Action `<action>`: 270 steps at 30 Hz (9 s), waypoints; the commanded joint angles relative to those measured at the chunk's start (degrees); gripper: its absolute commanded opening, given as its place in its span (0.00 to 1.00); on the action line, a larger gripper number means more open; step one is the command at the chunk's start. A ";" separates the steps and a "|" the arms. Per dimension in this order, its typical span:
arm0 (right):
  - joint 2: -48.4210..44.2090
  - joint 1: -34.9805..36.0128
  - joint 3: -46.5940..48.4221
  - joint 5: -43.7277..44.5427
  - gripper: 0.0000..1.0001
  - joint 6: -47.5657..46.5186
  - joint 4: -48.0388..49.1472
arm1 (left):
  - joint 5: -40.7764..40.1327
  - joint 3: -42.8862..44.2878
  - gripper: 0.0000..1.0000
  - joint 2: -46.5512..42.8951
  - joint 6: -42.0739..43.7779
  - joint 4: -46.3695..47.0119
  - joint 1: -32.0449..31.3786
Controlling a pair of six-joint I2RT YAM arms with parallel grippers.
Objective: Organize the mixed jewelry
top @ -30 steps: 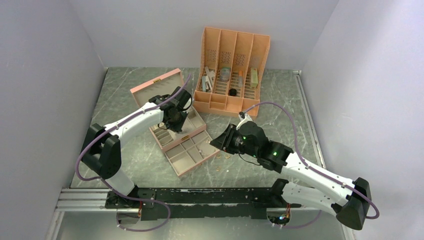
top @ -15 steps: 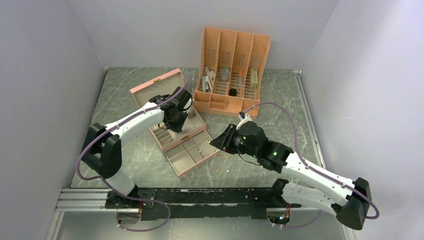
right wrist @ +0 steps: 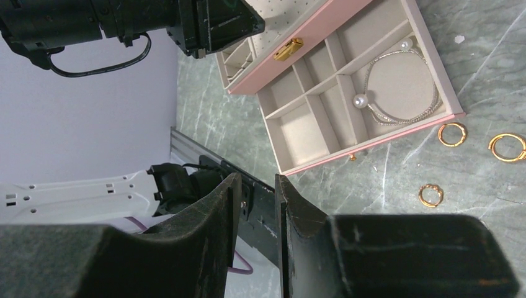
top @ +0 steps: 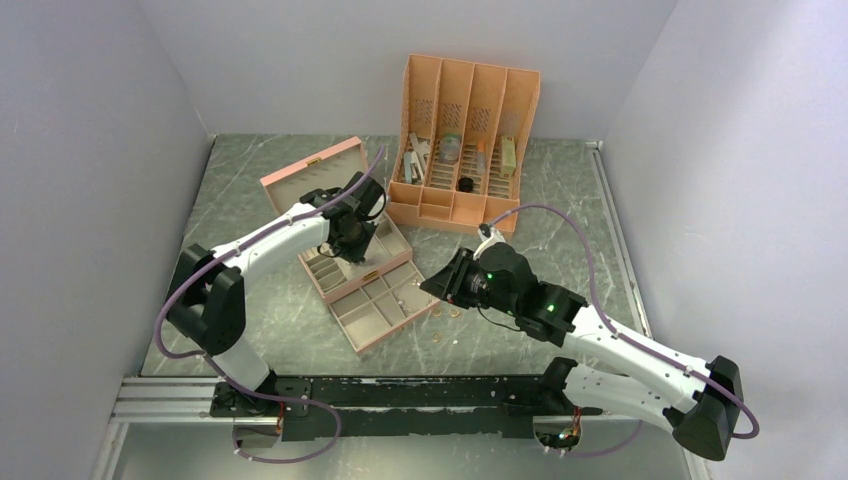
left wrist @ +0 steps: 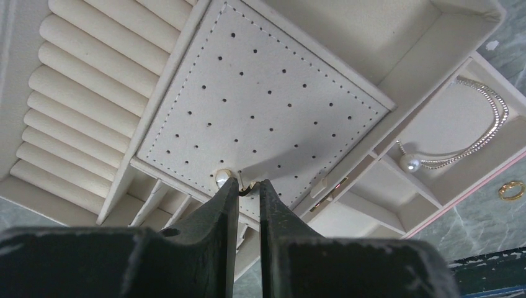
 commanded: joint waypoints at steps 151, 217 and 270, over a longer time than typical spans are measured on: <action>24.63 -1.95 -6.36 19.76 0.30 -3.55 -3.95 | 11.42 -28.00 0.97 -56.37 -4.58 23.58 -0.22; 16.07 19.02 14.60 28.01 0.00 -9.48 -9.15 | 40.47 -41.36 0.56 -44.47 -42.27 44.12 -0.49; 1.34 12.04 5.49 2.59 0.29 -19.04 5.65 | 45.88 -43.22 0.05 -51.51 -35.80 52.94 -0.49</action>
